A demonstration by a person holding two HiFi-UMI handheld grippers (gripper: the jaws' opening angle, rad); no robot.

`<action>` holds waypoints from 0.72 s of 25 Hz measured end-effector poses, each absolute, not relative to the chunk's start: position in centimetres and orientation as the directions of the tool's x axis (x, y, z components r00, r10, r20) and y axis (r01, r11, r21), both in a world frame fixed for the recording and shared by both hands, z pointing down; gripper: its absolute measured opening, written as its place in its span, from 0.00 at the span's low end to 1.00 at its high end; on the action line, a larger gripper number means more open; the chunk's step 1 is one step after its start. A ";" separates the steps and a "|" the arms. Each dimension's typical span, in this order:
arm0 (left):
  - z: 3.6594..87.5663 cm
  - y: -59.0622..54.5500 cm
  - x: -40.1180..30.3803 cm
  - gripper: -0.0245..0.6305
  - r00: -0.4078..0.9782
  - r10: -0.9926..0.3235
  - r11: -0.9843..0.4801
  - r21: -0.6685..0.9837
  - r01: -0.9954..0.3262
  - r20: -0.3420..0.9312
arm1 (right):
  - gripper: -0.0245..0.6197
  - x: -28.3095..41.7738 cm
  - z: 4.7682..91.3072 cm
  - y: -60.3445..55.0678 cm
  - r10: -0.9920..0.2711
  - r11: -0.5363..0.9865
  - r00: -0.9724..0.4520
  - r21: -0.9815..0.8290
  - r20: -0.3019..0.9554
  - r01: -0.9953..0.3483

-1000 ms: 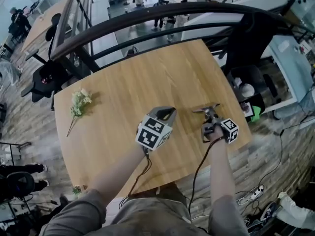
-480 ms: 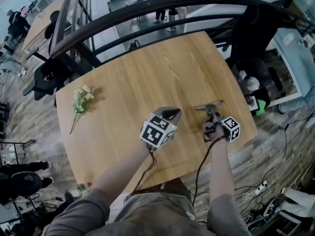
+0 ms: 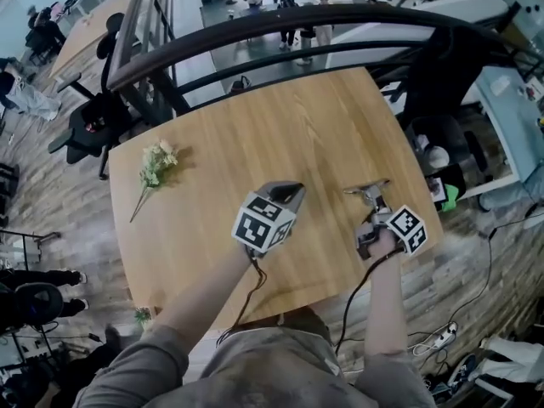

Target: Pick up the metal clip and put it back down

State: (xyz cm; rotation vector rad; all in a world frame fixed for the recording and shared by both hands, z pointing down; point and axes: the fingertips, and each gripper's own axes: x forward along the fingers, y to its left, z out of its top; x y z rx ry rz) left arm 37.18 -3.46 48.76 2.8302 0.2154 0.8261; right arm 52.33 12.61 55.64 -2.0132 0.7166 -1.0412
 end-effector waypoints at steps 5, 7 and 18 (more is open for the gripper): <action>44.0 -5.5 34.3 0.04 0.886 0.111 -0.986 0.163 0.041 0.450 | 0.30 47.6 45.0 7.3 -0.869 -0.479 0.399 -0.706 0.294 -0.522; 41.9 -6.2 33.1 0.04 0.904 0.085 -0.988 0.152 0.023 0.420 | 0.28 45.1 41.4 5.4 -0.911 -0.407 0.330 -0.669 0.247 -0.622; 31.7 -9.1 24.1 0.04 0.965 -0.093 -0.995 0.024 -0.102 0.246 | 0.15 31.1 29.5 -0.6 -0.985 -0.093 0.049 -0.271 0.166 -0.958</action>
